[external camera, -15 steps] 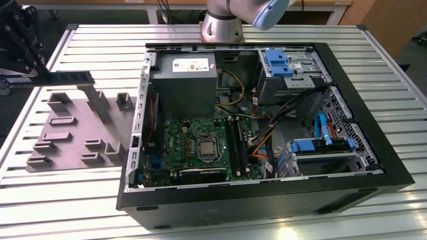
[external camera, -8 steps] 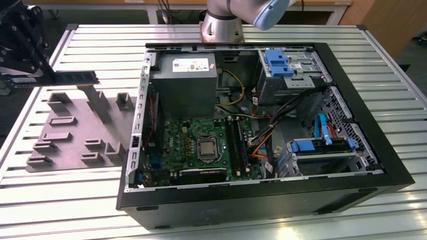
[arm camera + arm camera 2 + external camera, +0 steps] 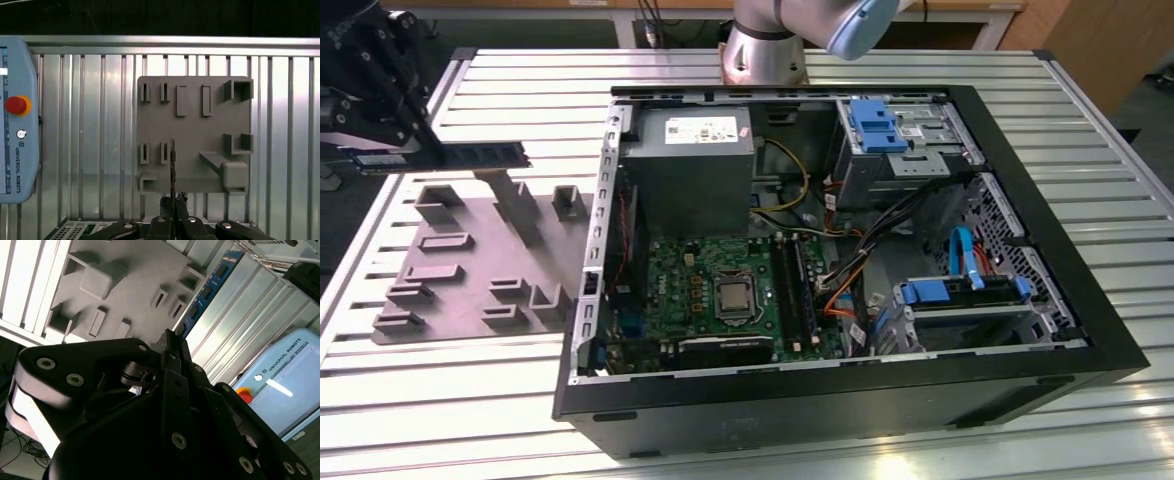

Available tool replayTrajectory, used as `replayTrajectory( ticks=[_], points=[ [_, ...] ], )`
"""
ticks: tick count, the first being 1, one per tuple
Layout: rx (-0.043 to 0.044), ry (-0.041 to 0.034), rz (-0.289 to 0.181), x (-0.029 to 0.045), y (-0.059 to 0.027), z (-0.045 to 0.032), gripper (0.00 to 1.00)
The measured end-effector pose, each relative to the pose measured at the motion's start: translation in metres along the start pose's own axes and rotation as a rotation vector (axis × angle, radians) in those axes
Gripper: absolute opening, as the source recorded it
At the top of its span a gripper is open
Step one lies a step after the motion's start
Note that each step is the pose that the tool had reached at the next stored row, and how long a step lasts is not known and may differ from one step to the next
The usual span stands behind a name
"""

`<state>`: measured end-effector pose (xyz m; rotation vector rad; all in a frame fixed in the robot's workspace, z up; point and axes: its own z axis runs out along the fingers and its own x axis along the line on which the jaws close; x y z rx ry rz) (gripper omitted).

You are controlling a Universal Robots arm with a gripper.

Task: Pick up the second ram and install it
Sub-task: 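Pick up the second ram and move it above second insertion slot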

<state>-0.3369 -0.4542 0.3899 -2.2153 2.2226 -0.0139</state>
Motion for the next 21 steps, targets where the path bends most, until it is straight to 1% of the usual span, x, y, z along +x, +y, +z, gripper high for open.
replayTrajectory(
  ticks=[21],
  points=[
    [0.0000,0.0000,0.000,-0.0001,-0.0214,0.0002,0.14]
  ],
)
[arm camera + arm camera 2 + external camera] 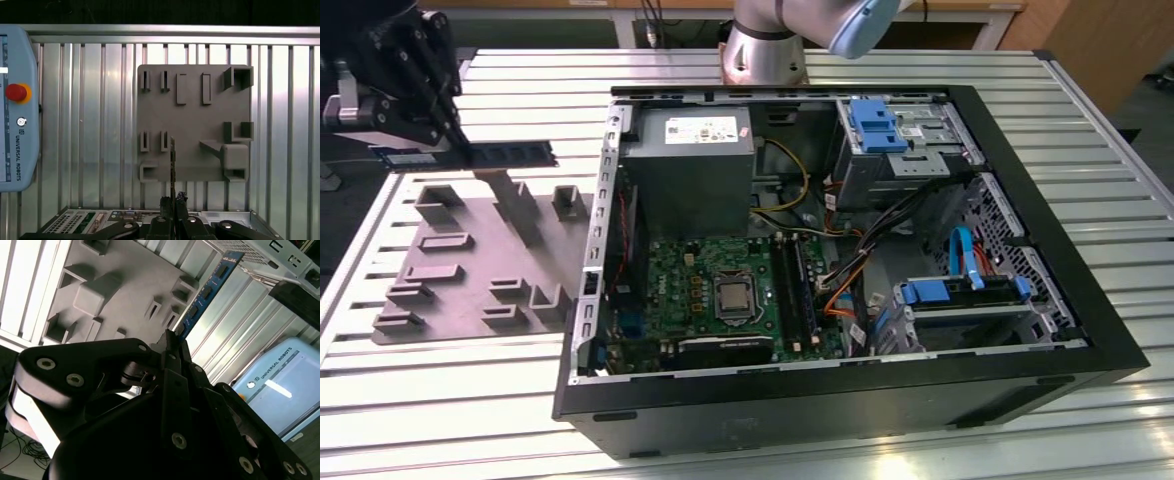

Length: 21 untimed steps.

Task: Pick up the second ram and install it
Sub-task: 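Pick up the second ram and move it above second insertion slot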

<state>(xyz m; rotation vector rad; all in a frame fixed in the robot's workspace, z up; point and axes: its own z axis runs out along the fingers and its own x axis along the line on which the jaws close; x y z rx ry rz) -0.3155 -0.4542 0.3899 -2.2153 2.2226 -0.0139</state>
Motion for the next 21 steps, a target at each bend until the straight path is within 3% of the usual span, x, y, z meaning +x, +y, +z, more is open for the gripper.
replayTrajectory(
  ticks=[21],
  points=[
    [0.0000,0.0000,0.000,0.0000,-0.0168,0.0001,0.14]
  ],
)
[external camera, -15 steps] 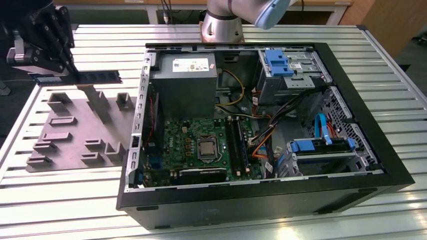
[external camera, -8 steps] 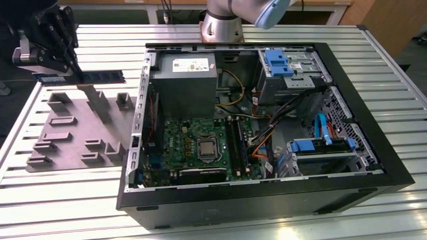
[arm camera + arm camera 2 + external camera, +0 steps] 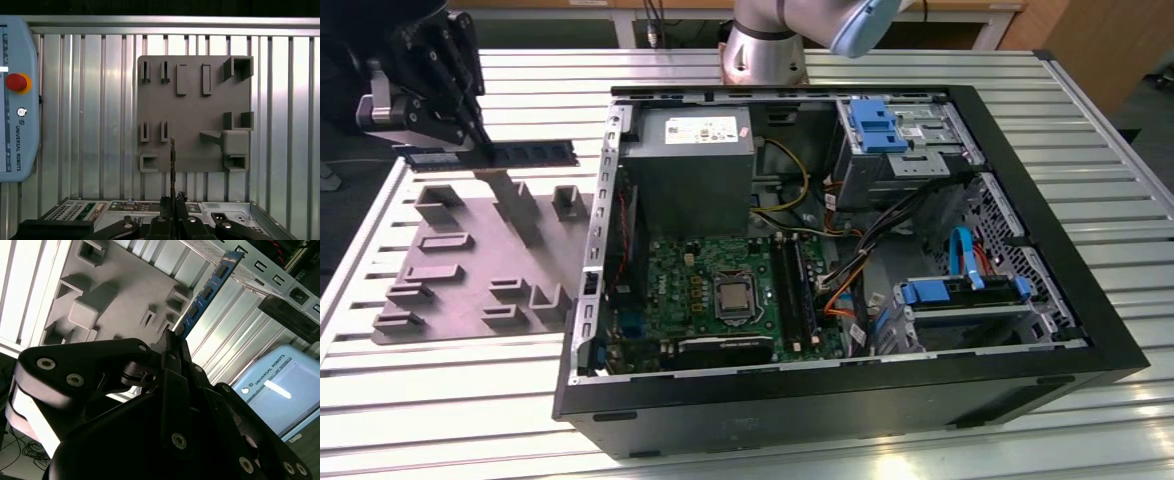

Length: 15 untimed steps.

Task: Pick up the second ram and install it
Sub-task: 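Pick up the second ram and move it above second insertion slot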

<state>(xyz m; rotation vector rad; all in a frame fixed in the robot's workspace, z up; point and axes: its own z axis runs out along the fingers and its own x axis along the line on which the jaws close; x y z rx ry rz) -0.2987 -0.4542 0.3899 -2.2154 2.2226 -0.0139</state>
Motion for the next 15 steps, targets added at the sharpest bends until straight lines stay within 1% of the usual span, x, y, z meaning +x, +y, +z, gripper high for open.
replayTrajectory(
  ticks=[15],
  points=[
    [0.0001,0.0000,0.000,0.0000,-0.0128,0.0001,0.14]
  ],
)
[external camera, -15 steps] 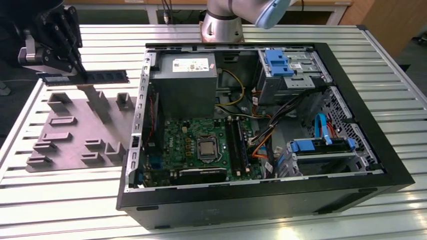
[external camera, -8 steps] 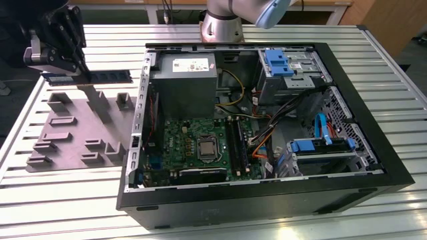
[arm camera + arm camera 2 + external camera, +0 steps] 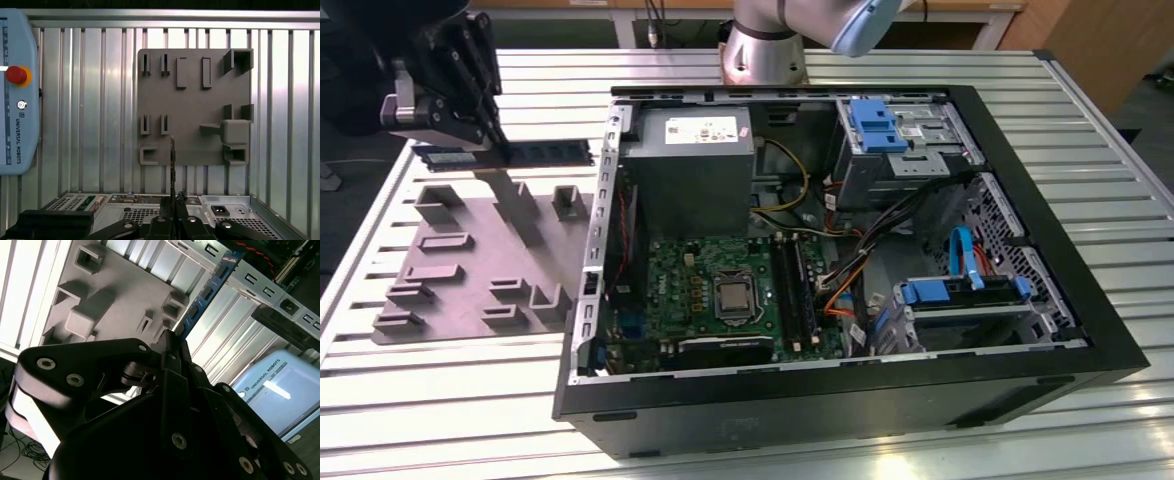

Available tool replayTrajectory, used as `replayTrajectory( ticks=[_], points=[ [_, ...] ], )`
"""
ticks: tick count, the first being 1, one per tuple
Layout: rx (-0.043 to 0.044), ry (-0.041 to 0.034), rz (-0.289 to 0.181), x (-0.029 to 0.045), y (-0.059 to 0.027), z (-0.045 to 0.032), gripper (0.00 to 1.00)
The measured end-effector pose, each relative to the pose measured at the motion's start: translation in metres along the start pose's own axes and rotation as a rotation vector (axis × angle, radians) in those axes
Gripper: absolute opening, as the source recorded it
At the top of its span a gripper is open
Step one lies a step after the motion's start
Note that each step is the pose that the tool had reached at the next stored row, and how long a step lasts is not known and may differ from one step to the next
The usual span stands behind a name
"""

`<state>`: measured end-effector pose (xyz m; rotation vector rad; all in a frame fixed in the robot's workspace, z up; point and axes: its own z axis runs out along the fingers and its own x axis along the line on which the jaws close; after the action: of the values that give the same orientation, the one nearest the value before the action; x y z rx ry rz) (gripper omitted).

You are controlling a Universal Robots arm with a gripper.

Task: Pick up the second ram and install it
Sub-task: 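Pick up the second ram and move it above second insertion slot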

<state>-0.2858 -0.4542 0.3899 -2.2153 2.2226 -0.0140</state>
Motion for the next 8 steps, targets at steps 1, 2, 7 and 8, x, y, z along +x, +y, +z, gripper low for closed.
replayTrajectory(
  ticks=[1,2,7,8],
  points=[
    [0.0000,0.0000,0.000,0.0000,-0.0008,0.0000,0.14],
    [0.0000,0.0000,0.000,0.0000,-0.0017,0.0000,0.14],
    [-0.0001,0.0000,0.000,0.0000,-0.0055,0.0000,0.14],
    [0.0000,0.0000,0.000,0.0000,-0.0062,0.0000,0.14]
  ],
)
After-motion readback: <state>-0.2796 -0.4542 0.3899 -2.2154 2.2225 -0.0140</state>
